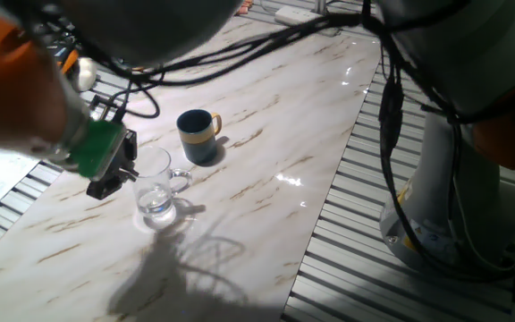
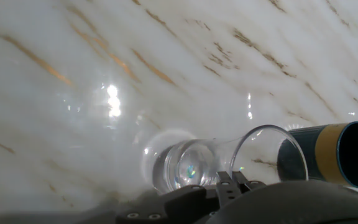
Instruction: Pour the water from one cup into another empty cup
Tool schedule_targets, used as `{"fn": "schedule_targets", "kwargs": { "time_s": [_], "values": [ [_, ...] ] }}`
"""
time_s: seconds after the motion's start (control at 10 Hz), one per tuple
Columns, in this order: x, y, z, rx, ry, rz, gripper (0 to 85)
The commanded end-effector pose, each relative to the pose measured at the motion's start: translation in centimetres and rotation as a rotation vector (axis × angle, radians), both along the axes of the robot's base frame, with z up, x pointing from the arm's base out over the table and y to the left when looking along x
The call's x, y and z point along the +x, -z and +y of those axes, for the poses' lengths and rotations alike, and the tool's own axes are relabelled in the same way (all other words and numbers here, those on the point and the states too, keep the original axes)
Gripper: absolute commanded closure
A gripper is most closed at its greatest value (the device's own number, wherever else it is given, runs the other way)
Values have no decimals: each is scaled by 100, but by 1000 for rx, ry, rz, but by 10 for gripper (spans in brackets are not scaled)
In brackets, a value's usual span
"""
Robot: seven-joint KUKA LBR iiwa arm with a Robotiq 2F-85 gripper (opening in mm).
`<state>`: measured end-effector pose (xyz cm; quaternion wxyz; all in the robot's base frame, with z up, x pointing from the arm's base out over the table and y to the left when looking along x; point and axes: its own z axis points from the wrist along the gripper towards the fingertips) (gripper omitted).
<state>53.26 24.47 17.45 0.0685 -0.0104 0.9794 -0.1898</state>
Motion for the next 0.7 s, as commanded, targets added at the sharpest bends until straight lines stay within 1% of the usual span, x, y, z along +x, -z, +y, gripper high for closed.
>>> {"fn": "schedule_targets", "kwargs": {
  "time_s": [0.0, 0.1, 0.3, 0.5, 0.6],
  "values": [
    [-3, -2, -8, 32, 1, 1, 850],
    [-5, -7, -19, 48, 0, 1, 850],
    [-5, -52, -44, 52, -2, 6, 850],
    [10, -68, -104, 93, -4, 6, 850],
    [21, -69, -138, 108, -6, 7, 850]
  ]
}}
